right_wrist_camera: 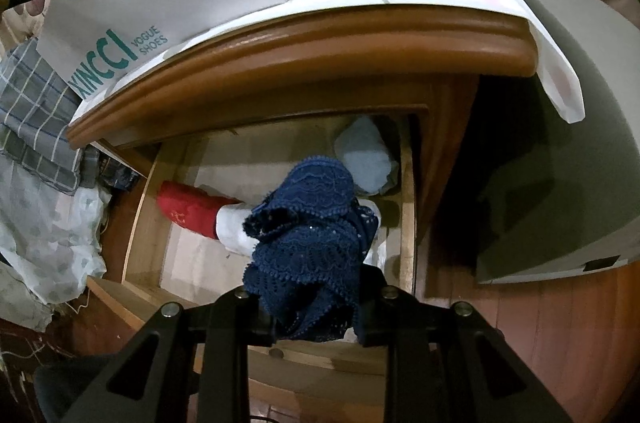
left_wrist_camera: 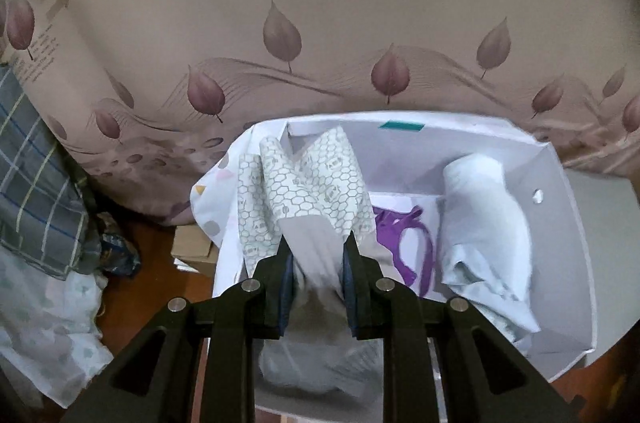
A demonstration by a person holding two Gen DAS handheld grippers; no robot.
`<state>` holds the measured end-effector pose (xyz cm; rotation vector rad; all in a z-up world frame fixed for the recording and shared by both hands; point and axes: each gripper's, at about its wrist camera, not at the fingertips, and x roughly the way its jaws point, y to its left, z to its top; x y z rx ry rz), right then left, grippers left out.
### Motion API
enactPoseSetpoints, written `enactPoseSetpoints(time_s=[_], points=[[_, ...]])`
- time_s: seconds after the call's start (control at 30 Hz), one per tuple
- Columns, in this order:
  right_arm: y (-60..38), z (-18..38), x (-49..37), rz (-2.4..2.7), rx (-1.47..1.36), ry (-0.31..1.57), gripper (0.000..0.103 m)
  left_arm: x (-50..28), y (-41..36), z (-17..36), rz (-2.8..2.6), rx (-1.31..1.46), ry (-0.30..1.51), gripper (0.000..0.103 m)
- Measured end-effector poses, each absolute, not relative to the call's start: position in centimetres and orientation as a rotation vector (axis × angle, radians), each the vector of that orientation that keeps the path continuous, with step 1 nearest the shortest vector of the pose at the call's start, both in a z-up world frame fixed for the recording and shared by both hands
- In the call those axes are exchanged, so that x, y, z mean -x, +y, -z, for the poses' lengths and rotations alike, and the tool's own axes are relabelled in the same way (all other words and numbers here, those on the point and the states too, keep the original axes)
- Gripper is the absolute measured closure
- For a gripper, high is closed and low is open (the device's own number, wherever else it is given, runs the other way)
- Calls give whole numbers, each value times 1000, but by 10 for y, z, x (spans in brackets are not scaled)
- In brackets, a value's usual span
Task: Take underwear out of drawer
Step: 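Lower the hexagon-print cloth into the box and open the left tool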
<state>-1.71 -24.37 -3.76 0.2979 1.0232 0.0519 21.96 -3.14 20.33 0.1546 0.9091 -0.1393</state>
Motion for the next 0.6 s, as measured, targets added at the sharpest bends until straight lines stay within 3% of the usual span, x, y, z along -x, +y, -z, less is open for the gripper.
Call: enactPoseSetpoints(time_s=[0.43,0.6], points=[[-241,39,18,-62,-280,1025,77,-213,-30,-194,106,-168,853,73],[-241,40,19,-65,-288,1025,77,-202,-29,-199,113,-177,821,65]])
